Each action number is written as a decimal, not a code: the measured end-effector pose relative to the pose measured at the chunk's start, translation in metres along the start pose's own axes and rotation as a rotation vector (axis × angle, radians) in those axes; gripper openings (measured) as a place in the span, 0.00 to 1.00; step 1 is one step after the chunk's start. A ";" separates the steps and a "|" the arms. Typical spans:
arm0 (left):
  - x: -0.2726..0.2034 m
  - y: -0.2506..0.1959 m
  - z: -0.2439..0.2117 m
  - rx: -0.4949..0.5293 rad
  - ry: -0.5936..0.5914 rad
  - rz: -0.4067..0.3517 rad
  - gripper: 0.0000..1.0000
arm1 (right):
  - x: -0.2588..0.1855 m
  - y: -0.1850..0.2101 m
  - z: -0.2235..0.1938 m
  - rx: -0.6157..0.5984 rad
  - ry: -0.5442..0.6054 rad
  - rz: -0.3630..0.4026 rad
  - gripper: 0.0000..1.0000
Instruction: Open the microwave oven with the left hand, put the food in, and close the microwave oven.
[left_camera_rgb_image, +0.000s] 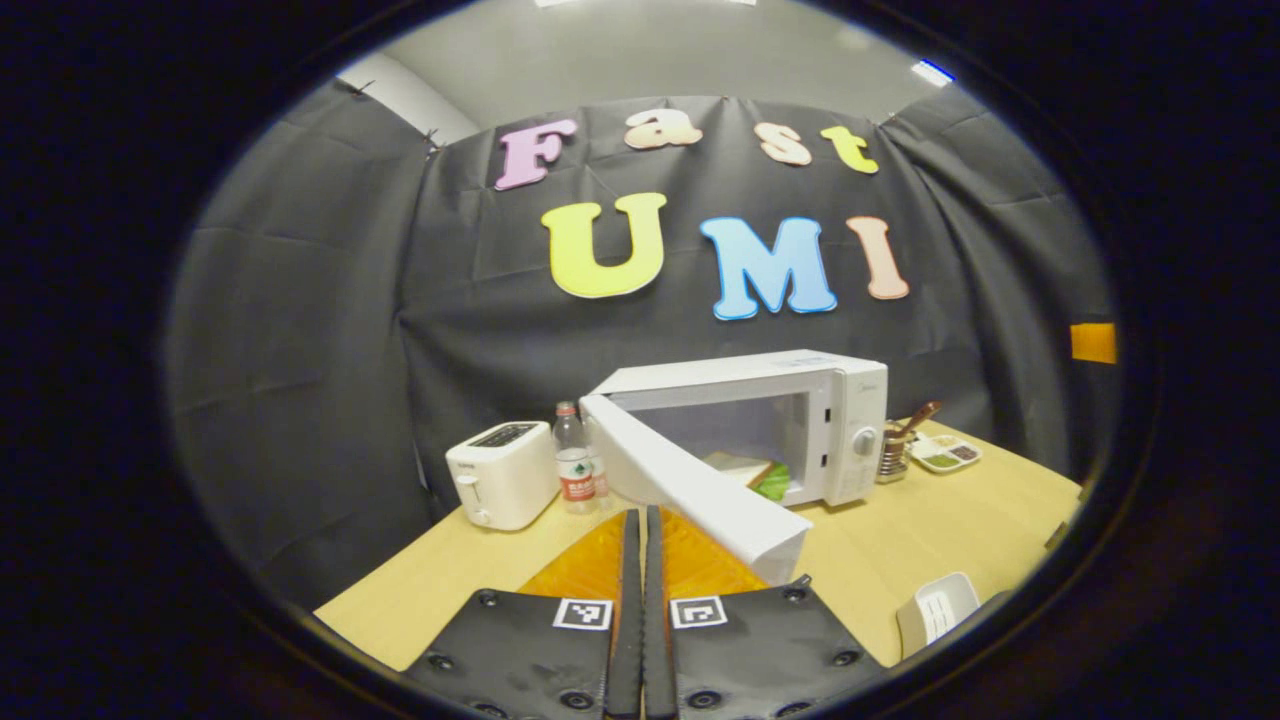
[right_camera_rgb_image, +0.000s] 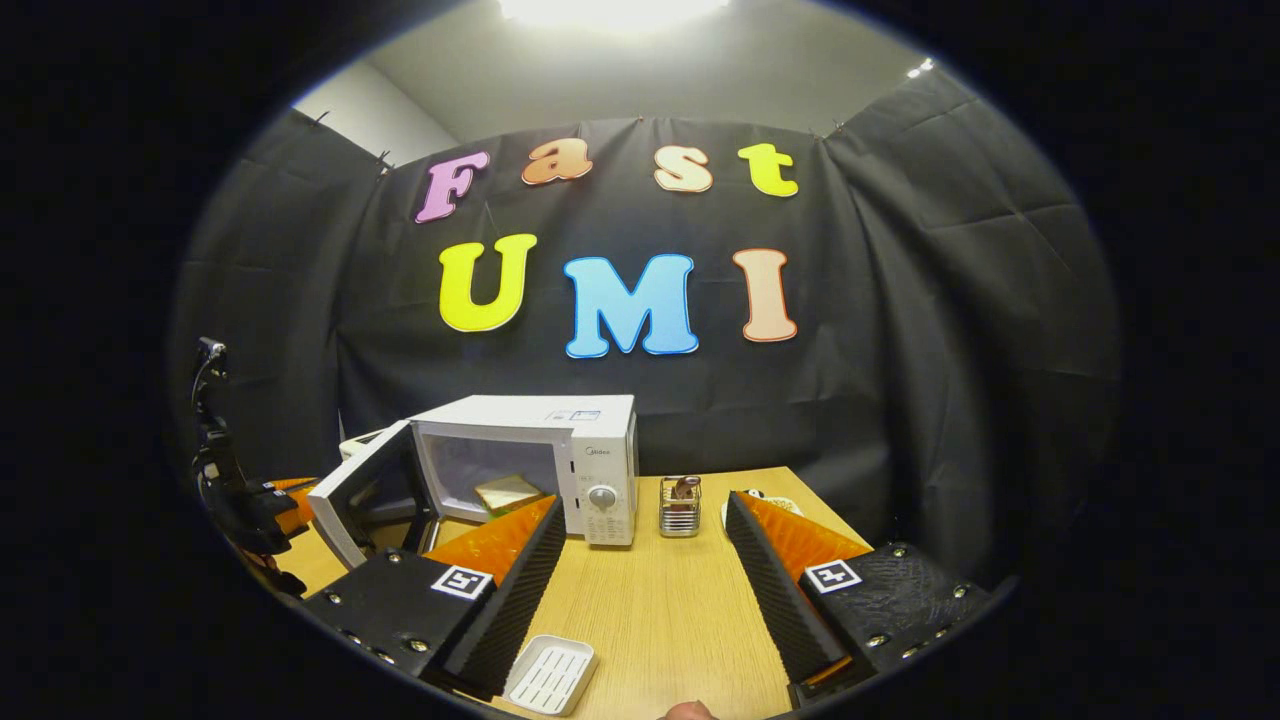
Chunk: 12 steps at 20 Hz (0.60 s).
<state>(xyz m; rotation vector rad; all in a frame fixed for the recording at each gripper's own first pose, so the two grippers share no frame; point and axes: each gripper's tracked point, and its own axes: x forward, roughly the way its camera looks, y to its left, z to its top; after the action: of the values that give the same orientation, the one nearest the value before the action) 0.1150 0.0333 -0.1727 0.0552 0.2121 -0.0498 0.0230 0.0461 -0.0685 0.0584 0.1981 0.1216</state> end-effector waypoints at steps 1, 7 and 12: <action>0.005 -0.008 0.001 -0.003 0.003 -0.026 0.08 | 0.001 -0.001 -0.001 0.001 0.002 -0.008 0.98; 0.029 -0.037 0.006 0.005 0.003 -0.143 0.08 | 0.009 0.002 -0.004 0.000 0.017 -0.042 0.98; 0.056 -0.054 0.001 -0.005 0.034 -0.210 0.07 | 0.014 0.001 -0.003 -0.005 0.016 -0.085 0.98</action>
<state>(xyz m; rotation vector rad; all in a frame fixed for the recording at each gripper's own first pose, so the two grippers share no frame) 0.1672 -0.0229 -0.1861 0.0282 0.2513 -0.2579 0.0364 0.0486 -0.0745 0.0436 0.2156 0.0382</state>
